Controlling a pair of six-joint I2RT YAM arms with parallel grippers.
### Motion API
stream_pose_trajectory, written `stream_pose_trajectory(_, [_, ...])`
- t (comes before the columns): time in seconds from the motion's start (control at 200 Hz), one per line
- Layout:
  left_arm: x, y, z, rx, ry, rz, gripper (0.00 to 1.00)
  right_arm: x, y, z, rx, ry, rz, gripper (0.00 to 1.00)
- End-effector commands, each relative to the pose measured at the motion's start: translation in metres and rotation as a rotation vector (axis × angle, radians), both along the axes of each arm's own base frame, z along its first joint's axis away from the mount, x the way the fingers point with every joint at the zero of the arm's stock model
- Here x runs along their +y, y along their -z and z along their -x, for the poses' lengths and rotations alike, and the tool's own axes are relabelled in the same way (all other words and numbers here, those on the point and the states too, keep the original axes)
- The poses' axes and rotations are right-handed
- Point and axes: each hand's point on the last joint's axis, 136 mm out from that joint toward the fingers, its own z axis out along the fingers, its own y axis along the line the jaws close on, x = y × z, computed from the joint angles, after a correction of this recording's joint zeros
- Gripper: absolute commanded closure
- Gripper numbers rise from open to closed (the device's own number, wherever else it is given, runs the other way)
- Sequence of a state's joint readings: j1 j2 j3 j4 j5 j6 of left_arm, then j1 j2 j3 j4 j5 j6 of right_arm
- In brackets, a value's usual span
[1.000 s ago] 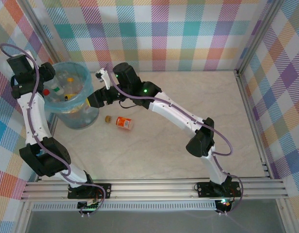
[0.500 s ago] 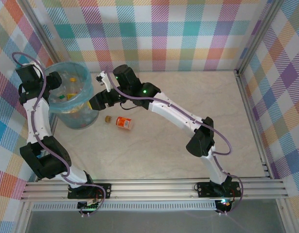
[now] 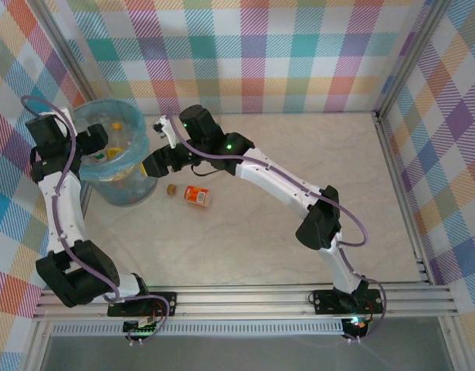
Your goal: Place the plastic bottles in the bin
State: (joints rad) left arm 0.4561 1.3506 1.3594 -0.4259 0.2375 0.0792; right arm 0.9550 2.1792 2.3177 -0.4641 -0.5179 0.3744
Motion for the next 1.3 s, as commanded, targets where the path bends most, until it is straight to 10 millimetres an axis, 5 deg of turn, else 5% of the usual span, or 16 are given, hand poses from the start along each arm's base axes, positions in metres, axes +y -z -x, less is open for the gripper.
stream_pose_trajectory(0.0, [-0.007,-0.045,0.021,-0.074,-0.021,0.009,0.09,-0.01,-0.033,0.008,-0.013,-0.015,-0.066,0.36])
stream_pose_trajectory(0.115, [-0.013,-0.079,0.027,-0.146,-0.028,0.029,0.1,-0.01,-0.033,0.007,-0.005,-0.007,-0.067,0.36])
stream_pose_trajectory(0.255, [0.004,-0.089,0.026,-0.135,-0.135,0.065,0.19,-0.013,-0.034,0.008,-0.006,0.0,-0.069,0.36])
stream_pose_trajectory(0.51, [0.014,-0.045,-0.01,0.043,-0.148,0.233,0.44,-0.016,-0.031,0.008,-0.014,0.013,-0.057,0.37])
stream_pose_trajectory(0.68, [0.004,-0.02,-0.002,0.077,-0.132,0.274,0.59,-0.018,-0.027,0.007,-0.012,0.02,-0.046,0.37])
stream_pose_trajectory(0.905, [-0.003,0.01,0.014,0.15,-0.126,0.275,0.57,-0.017,-0.023,0.006,-0.005,0.028,-0.034,0.37])
stream_pose_trajectory(1.015, [-0.003,-0.011,0.013,0.122,-0.114,0.255,0.55,-0.019,-0.024,0.002,-0.027,0.045,-0.016,0.35])
stream_pose_trajectory(1.3, [-0.024,-0.108,0.031,-0.085,-0.071,0.226,0.39,-0.051,-0.028,-0.016,-0.131,0.128,0.054,0.29])
